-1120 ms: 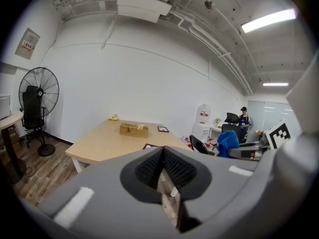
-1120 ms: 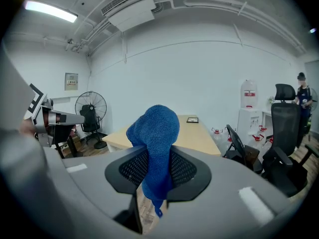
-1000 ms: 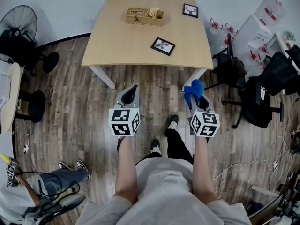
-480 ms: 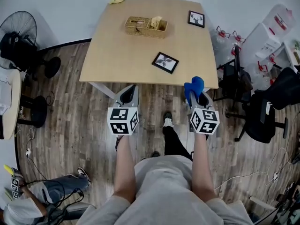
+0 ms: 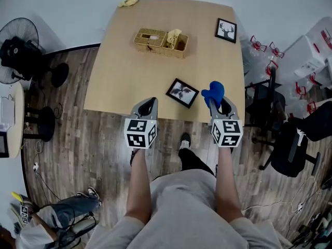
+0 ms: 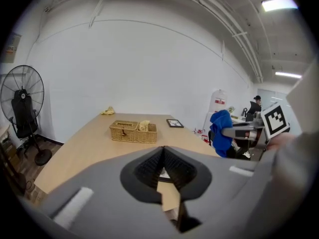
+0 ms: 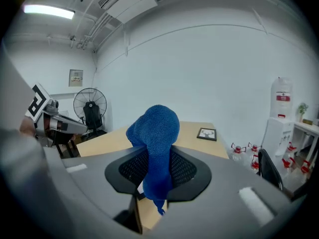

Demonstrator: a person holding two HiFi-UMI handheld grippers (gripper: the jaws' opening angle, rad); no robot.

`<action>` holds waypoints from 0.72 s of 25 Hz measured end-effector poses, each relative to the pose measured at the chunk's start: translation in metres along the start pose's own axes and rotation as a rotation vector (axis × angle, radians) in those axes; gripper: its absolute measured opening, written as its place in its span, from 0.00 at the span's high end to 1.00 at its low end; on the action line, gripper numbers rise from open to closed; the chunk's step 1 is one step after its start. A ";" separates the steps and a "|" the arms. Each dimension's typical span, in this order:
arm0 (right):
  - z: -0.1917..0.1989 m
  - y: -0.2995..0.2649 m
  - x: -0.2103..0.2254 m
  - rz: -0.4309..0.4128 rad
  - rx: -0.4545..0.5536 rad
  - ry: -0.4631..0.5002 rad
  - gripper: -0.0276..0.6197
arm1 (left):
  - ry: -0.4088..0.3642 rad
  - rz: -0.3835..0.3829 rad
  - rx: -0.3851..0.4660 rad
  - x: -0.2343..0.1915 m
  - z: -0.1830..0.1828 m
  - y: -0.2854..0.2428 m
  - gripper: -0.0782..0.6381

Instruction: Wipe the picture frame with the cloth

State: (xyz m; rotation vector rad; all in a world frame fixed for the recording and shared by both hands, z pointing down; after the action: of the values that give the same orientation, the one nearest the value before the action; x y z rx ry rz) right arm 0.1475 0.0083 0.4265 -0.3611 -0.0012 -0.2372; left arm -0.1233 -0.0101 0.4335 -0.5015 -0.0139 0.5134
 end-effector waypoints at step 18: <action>0.007 -0.147 0.030 -0.331 -0.207 0.362 0.81 | -0.077 0.080 -0.270 -0.005 0.039 -0.124 0.82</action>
State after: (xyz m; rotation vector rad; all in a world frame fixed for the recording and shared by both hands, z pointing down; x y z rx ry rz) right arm 0.1428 -0.1293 0.4856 -0.5202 0.3246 -0.6311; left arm -0.0754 -0.0879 0.5255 -0.7485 -0.1388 0.6130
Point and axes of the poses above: the fingertips, and each gripper's own axes: y backward along the fingers, x to its right, z out of its underside, the point moved 5 cm from there along y, backward along the fingers
